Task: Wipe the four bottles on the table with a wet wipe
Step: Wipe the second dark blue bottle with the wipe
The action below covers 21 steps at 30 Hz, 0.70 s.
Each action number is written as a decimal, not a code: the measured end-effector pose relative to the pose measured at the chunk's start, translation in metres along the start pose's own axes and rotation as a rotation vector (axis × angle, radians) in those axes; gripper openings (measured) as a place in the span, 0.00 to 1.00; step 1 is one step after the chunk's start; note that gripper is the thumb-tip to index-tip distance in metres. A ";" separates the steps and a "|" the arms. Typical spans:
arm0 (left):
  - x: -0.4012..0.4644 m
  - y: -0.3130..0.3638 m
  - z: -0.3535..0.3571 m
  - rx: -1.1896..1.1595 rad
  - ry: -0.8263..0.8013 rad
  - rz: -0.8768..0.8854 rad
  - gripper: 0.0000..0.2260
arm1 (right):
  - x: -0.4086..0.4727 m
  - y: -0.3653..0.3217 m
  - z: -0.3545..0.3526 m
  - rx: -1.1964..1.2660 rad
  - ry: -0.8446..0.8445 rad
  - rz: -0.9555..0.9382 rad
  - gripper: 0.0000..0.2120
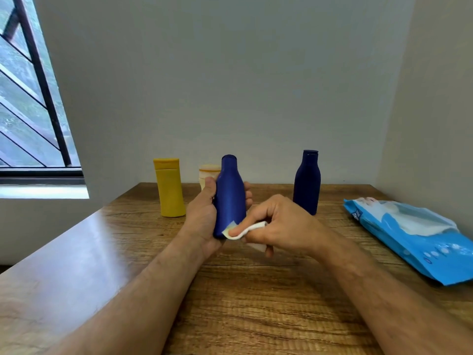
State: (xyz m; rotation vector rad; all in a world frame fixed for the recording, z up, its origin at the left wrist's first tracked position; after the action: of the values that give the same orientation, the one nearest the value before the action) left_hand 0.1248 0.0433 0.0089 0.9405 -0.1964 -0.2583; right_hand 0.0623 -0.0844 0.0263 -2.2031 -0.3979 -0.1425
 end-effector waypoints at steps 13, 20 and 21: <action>-0.007 -0.006 0.005 0.133 -0.271 0.065 0.19 | -0.006 -0.001 -0.026 0.177 0.501 -0.112 0.06; -0.010 -0.002 0.003 0.025 -0.267 0.060 0.19 | -0.006 -0.004 -0.016 0.052 0.416 -0.165 0.08; -0.010 -0.002 0.004 0.036 -0.282 0.042 0.19 | -0.006 -0.004 -0.019 0.045 0.484 -0.169 0.08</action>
State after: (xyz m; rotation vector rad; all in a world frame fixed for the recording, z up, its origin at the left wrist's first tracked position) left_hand 0.1136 0.0425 0.0090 0.9325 -0.4811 -0.3494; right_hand 0.0560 -0.0985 0.0392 -2.0042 -0.3082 -0.7334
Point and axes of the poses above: each hand's wrist, its own x-axis towards the middle knuckle, its own z-axis out of the palm, y = z × x, the point moved 3 cm from there along x, towards the middle knuckle, and after that the axes turned 1 degree about y, right-handed, at the moved point
